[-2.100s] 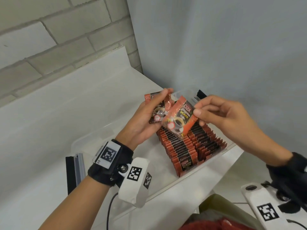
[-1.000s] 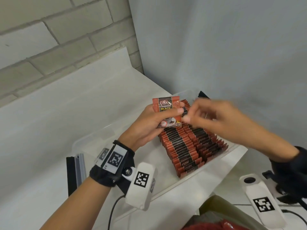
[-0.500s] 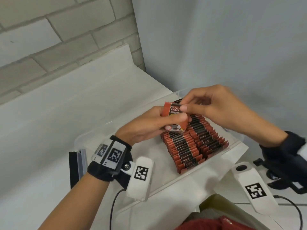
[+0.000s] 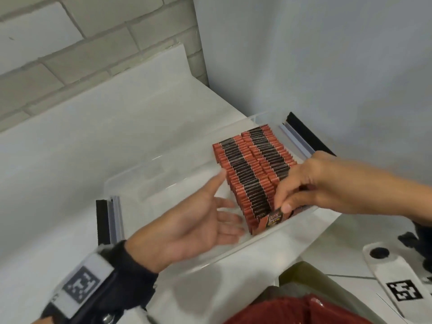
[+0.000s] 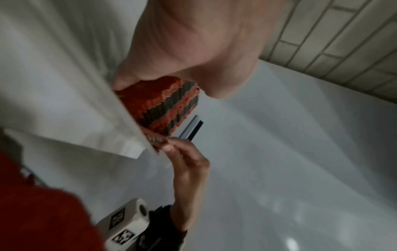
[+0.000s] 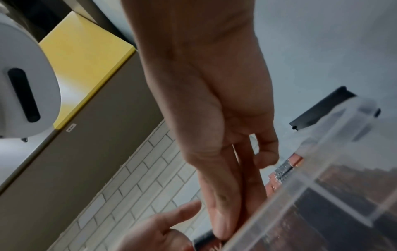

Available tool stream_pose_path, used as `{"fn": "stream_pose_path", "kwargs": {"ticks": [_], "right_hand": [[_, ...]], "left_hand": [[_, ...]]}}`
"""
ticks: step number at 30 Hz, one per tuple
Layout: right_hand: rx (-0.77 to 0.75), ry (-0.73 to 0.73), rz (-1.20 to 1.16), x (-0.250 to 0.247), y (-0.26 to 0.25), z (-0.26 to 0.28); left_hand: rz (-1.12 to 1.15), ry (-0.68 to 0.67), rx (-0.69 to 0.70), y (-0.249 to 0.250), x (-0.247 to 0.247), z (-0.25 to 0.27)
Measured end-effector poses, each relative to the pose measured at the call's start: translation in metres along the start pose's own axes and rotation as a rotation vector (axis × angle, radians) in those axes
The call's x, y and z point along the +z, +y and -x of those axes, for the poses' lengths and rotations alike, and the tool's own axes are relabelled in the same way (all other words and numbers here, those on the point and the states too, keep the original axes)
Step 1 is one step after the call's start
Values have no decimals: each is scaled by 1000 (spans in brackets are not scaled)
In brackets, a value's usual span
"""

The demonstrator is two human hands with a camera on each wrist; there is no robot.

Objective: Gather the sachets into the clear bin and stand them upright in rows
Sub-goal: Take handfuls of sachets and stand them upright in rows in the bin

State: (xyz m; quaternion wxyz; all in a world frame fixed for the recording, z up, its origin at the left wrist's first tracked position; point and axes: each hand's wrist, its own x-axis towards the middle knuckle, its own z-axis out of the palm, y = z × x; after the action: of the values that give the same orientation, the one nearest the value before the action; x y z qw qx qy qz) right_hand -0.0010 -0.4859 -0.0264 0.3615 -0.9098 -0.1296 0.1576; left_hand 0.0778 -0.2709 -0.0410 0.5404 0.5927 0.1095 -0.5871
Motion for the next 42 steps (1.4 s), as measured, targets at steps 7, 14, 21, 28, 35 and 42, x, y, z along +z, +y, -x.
{"fn": "stream_pose_path", "kwargs": {"ticks": [7, 14, 21, 28, 35, 42], "right_hand": [[24, -173, 225, 11, 12, -17], [54, -103, 126, -24, 14, -3], [67, -235, 384, -24, 26, -5], [-24, -227, 437, -33, 33, 0], [19, -217, 418, -35, 31, -1], [42, -127, 433, -26, 29, -7]], "left_hand": [[-43, -188, -80, -9, 8, -12], [-92, -114, -78, -7, 9, -11], [-34, -135, -90, -6, 11, -16], [-11, -105, -85, -7, 10, -17], [-29, -110, -78, -6, 12, -16], [-56, -123, -65, -6, 13, -17]]}}
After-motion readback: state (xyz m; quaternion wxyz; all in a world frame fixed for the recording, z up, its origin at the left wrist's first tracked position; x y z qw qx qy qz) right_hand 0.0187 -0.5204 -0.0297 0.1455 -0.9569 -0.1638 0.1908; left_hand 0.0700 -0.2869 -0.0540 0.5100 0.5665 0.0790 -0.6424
